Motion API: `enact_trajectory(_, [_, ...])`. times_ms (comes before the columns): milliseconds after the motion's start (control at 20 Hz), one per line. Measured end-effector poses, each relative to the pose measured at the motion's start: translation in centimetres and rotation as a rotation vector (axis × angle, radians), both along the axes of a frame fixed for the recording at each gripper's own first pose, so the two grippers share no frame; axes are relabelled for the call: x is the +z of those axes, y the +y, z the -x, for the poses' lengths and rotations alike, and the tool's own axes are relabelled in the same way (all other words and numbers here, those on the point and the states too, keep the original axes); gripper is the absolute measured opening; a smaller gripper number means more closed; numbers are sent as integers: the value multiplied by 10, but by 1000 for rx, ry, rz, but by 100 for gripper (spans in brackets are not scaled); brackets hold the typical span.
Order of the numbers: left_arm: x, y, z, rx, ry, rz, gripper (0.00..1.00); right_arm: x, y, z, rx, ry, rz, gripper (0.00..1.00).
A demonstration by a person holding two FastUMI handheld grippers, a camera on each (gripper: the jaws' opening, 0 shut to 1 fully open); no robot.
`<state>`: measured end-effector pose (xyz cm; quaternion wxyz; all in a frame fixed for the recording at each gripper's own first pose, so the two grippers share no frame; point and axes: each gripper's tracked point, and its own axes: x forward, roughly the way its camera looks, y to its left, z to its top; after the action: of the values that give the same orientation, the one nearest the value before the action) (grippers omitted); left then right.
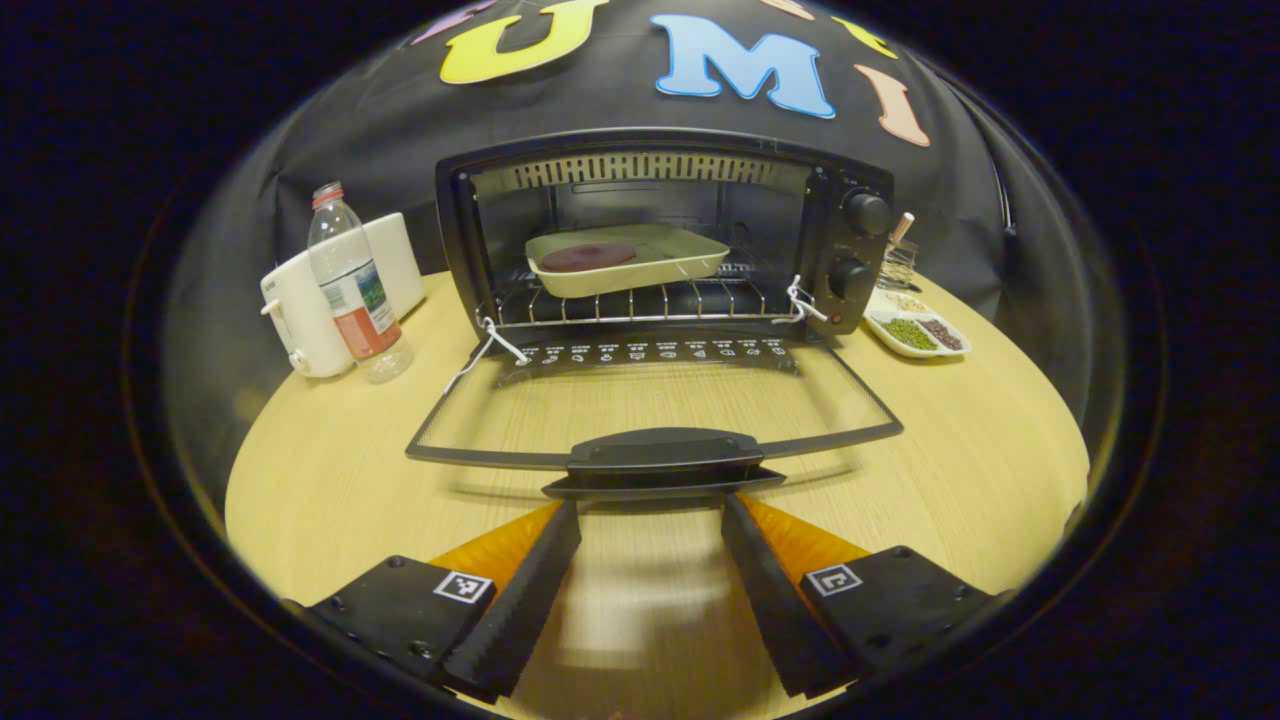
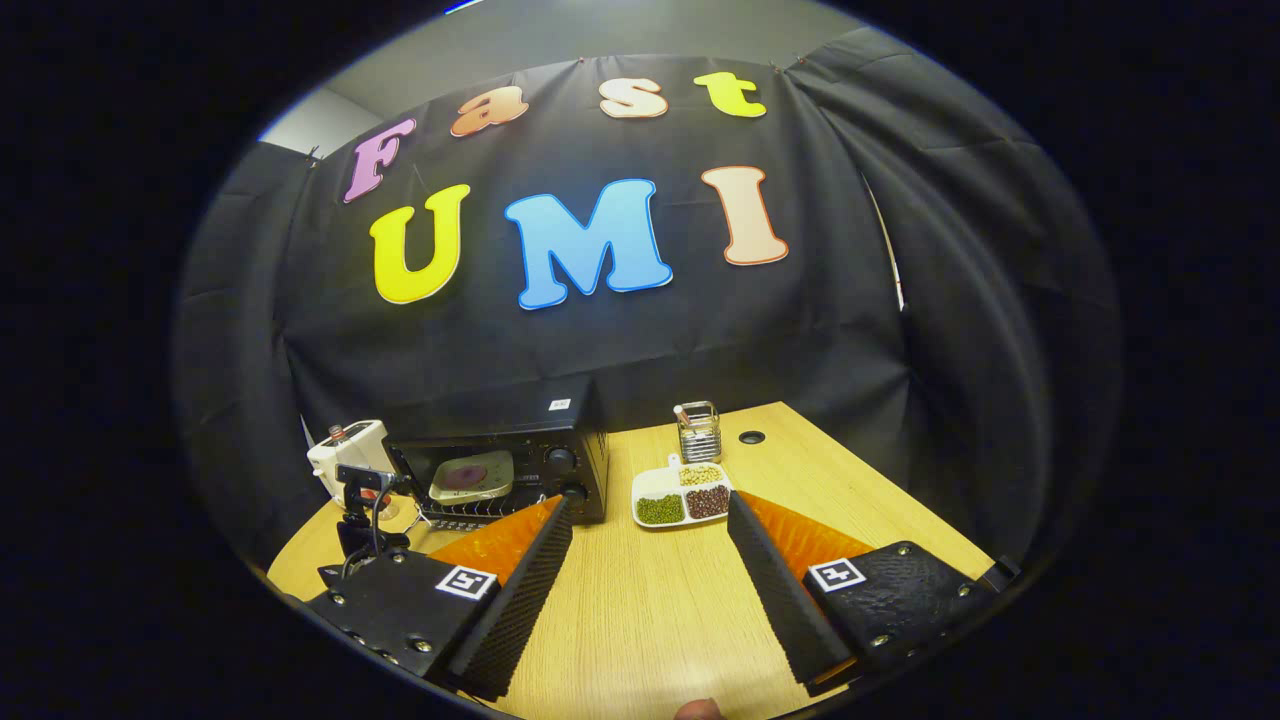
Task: Open the electric oven with the left hand, put the food in, and close the electric oven.
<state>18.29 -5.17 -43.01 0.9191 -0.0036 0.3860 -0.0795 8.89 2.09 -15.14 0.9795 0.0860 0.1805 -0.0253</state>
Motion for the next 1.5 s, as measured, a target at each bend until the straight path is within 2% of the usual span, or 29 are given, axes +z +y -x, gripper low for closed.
enact_trajectory(50, [3,0,2,5,-2,-5,98,1,1,-1,1,-1,4,98])
enact_trajectory(100, [6,0,1,5,-2,-18,100,1,4,-1,6,-2,3,98])
enact_trajectory(200, [17,1,0,-3,-39,-45,92,-1,9,-2,21,0,-3,98])
enact_trajectory(250, [26,2,1,-6,-66,-49,100,-1,12,-1,29,1,-4,98])
enact_trajectory(300, [36,3,0,-9,-92,-48,96,-2,16,-2,37,0,-5,98])
enact_trajectory(450, [62,8,0,-5,-153,-19,100,-5,29,-2,75,9,-10,98])
enact_trajectory(500, [70,9,-2,1,-172,-9,97,-6,32,-4,85,11,-8,98])
enact_trajectory(550, [78,9,-6,5,-195,-3,100,-6,35,-6,91,11,-8,98])
enact_trajectory(700, [97,10,-16,17,-253,9,97,-4,40,-10,108,8,-12,98])
enact_trajectory(800, [105,8,-25,22,-269,24,95,-3,40,-13,109,6,-7,98])
enact_trajectory(850, [109,8,-29,23,-278,32,100,-2,39,-13,108,7,-7,98])
enact_trajectory(900, [112,7,-34,22,-287,31,97,-3,38,-14,105,7,-8,98])
enact_trajectory(1200, [130,2,-61,-4,-326,14,97,-2,28,-7,78,11,-18,98])
enact_trajectory(1350, [160,-5,-65,-8,-375,39,100,6,24,-5,72,-9,-10,98])
enact_trajectory(1450, [188,-9,-59,-10,-417,57,97,18,24,-6,80,-32,-14,98])
enact_trajectory(1500, [204,-12,-54,-12,-441,67,100,24,24,-5,89,-48,-16,98])
